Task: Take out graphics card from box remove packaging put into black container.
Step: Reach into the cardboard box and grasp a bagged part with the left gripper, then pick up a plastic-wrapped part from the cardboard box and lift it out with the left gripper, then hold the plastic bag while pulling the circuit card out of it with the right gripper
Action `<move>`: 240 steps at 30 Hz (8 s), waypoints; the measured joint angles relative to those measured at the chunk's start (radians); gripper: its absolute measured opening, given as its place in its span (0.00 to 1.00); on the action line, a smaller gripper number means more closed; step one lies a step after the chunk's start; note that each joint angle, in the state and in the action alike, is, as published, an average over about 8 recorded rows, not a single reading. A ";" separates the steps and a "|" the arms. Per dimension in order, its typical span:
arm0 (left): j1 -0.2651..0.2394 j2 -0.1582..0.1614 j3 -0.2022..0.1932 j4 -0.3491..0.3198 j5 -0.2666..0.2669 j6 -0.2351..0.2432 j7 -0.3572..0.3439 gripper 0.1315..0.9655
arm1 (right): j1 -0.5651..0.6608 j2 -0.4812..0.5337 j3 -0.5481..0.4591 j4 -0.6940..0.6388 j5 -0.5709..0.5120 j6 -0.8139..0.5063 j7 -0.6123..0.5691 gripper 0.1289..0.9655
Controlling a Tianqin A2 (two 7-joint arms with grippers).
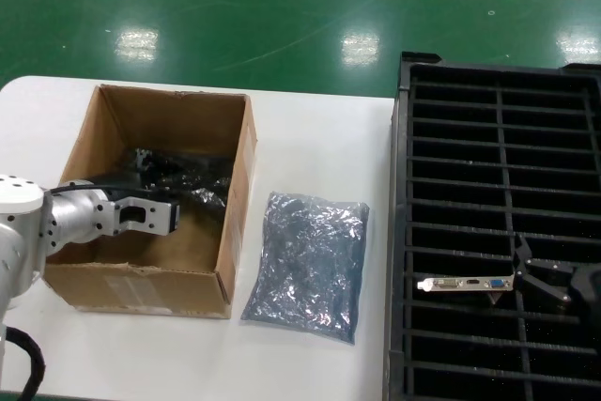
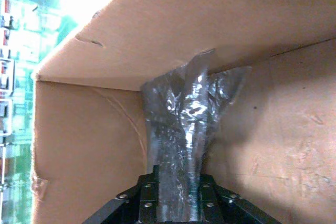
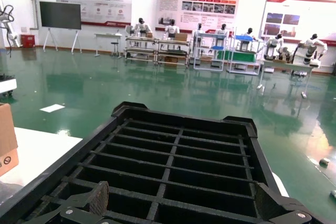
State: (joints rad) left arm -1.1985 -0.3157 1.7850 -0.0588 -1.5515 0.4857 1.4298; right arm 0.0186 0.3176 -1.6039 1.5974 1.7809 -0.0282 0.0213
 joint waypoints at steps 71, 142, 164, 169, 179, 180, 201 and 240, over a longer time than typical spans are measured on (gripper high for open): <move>0.819 -0.525 -0.034 -1.632 0.066 0.004 -0.759 0.01 | 0.000 0.000 0.000 0.000 0.000 0.000 0.000 1.00; 0.922 -0.484 -0.089 -1.677 -0.091 0.050 -0.636 0.01 | 0.296 0.048 -0.311 0.105 -0.412 -0.347 0.331 0.66; 0.922 -0.484 -0.089 -1.677 -0.091 0.050 -0.636 0.01 | 0.330 0.040 -0.332 0.142 -0.486 -0.460 0.292 0.18; 0.922 -0.484 -0.089 -1.677 -0.091 0.050 -0.636 0.01 | 0.373 0.043 -0.338 0.111 -0.468 -0.486 0.275 0.11; 0.922 -0.484 -0.089 -1.677 -0.091 0.050 -0.636 0.01 | 0.475 0.059 -0.374 0.031 -0.444 -0.585 0.289 0.02; 0.922 -0.484 -0.089 -1.677 -0.091 0.050 -0.636 0.01 | 0.486 0.060 -0.378 0.021 -0.441 -0.595 0.289 0.02; 0.922 -0.484 -0.089 -1.677 -0.091 0.050 -0.636 0.01 | 0.676 0.032 -0.455 -0.135 -0.396 -0.715 0.244 0.02; 0.922 -0.484 -0.089 -1.677 -0.091 0.051 -0.636 0.01 | 0.712 -0.035 -0.469 -0.251 -0.331 -0.676 0.195 0.05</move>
State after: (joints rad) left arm -0.2767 -0.7997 1.6960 -1.7355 -1.6424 0.5363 0.7934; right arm 0.7307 0.2828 -2.0730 1.3468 1.4502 -0.7039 0.2166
